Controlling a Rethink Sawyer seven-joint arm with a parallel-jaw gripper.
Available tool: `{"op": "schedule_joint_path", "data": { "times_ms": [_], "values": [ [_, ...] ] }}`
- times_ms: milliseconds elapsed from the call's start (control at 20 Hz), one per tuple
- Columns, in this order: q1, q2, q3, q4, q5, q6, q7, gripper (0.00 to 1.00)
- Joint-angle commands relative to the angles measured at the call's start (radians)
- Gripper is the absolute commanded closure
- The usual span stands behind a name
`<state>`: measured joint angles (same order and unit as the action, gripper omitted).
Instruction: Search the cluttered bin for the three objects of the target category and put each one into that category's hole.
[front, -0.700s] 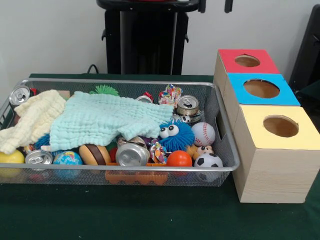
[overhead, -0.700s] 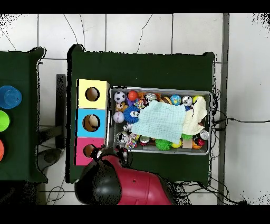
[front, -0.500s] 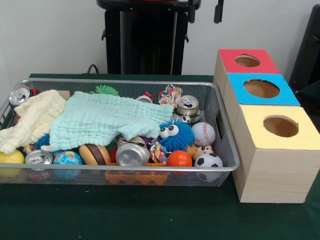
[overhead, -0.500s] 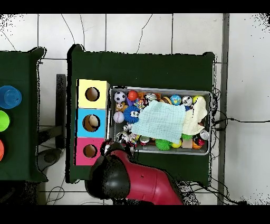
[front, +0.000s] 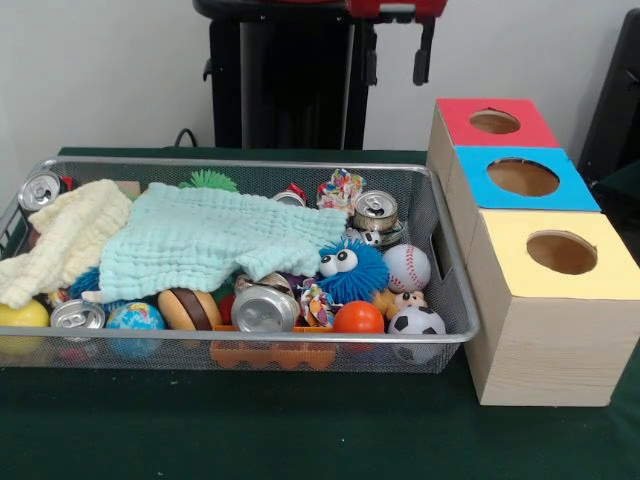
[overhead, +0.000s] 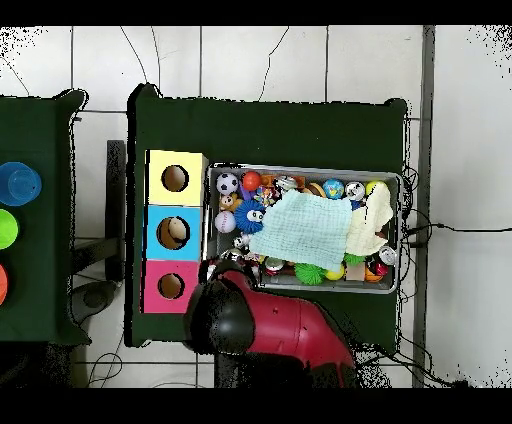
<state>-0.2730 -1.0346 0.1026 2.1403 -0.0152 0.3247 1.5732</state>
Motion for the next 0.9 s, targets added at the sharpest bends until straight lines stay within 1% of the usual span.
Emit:
{"op": "schedule_joint_path", "data": {
  "times_ms": [50, 150, 250, 300, 350, 400, 600, 750, 900],
  "values": [
    [-0.102, 0.192, 0.189, -0.101, -0.080, -0.133, -0.009, 0.00],
    [-0.118, 0.235, 0.207, -0.121, -0.099, -0.156, -0.002, 0.00],
    [-0.123, 0.277, 0.210, -0.146, -0.121, -0.176, 0.004, 0.00],
    [-0.082, 0.434, 0.170, -0.207, -0.165, -0.284, 0.017, 0.00],
    [-0.081, 0.456, 0.168, -0.220, -0.174, -0.299, 0.021, 0.00],
    [-0.107, 0.460, 0.185, -0.221, -0.185, -0.299, 0.013, 0.00],
    [-0.161, 0.514, 0.237, -0.248, -0.230, -0.306, 0.008, 0.00],
    [-0.177, 0.534, 0.248, -0.258, -0.257, -0.314, 0.023, 0.00],
    [-0.181, 0.562, 0.241, -0.267, -0.273, -0.321, 0.040, 0.00]
  ]
}}
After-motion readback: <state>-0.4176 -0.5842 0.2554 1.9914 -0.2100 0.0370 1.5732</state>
